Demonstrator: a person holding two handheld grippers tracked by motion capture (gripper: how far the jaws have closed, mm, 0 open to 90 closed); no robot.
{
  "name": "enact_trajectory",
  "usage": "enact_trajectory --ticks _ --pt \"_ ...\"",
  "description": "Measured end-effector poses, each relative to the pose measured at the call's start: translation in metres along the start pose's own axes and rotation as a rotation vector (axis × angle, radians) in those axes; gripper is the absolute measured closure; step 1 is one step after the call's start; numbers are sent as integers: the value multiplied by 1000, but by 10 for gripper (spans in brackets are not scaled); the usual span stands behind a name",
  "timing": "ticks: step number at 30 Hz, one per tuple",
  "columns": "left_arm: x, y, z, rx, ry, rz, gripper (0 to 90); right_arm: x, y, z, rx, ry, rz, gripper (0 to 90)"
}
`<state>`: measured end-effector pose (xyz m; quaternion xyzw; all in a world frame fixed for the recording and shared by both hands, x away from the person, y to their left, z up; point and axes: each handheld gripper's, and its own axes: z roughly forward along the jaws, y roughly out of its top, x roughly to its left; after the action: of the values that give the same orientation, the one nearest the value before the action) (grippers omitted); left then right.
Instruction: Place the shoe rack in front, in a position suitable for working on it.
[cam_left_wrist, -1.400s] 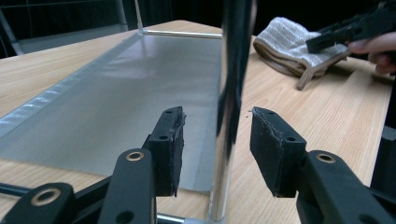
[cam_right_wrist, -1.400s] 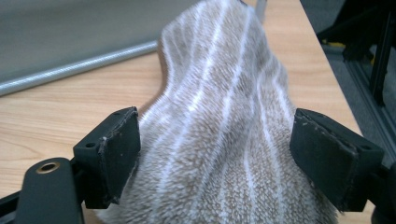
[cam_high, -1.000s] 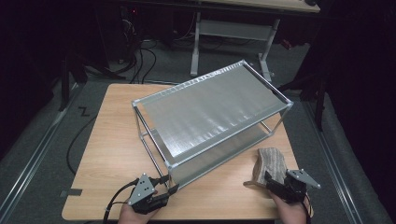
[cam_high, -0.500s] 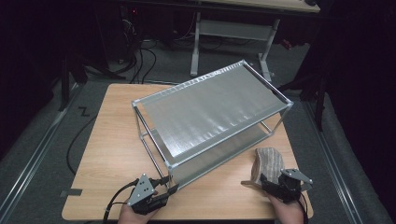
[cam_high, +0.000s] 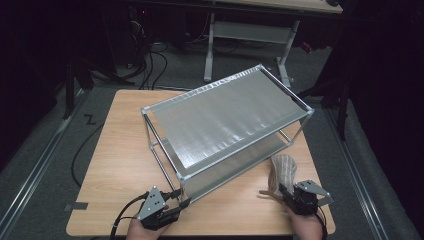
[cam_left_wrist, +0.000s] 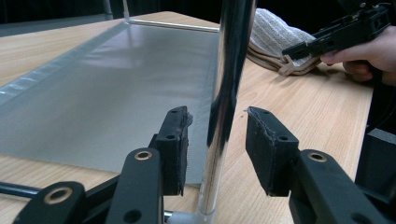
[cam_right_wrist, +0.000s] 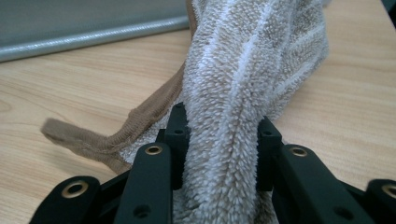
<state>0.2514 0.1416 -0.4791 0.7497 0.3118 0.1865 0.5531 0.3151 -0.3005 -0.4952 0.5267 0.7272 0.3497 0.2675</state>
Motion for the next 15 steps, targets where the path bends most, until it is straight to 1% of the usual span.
enact_trajectory --ticks 2,3,4,5,6,7,8,9,11,12,13,14,15 --pt "0 1 -1 0 5 3 591 1 1 -1 -11 0 -2 674" --pt "-1 3 -3 -12 17 1 588 5 6 -3 -50 6 -16 673" --pt "-1 3 -3 -12 17 1 585 5 6 -3 -50 6 -16 673" --pt "-1 6 -5 -23 23 2 585 12 15 -5 -93 7 -38 670" --pt "-1 6 -5 -23 23 2 585 12 15 -5 -93 7 -38 670" --pt "-2 7 -4 -25 24 -2 585 14 19 -5 -110 10 -47 669" --pt "-2 8 -4 -21 24 3 586 17 24 -5 -124 7 -62 668" --pt "-2 9 -3 -15 27 9 592 19 32 -3 -138 14 -70 666" --pt "-2 11 -1 -9 36 17 613 21 43 3 -159 30 -70 663" --pt "-2 12 0 -13 40 16 671 25 53 13 -169 33 -66 662" --pt "-2 12 0 -11 42 21 697 26 56 19 -171 32 -69 662" --pt "-1 13 1 -9 45 23 697 26 56 19 -171 32 -69 662" --pt "-1 13 2 -11 49 28 716 31 65 33 -164 39 -65 661"
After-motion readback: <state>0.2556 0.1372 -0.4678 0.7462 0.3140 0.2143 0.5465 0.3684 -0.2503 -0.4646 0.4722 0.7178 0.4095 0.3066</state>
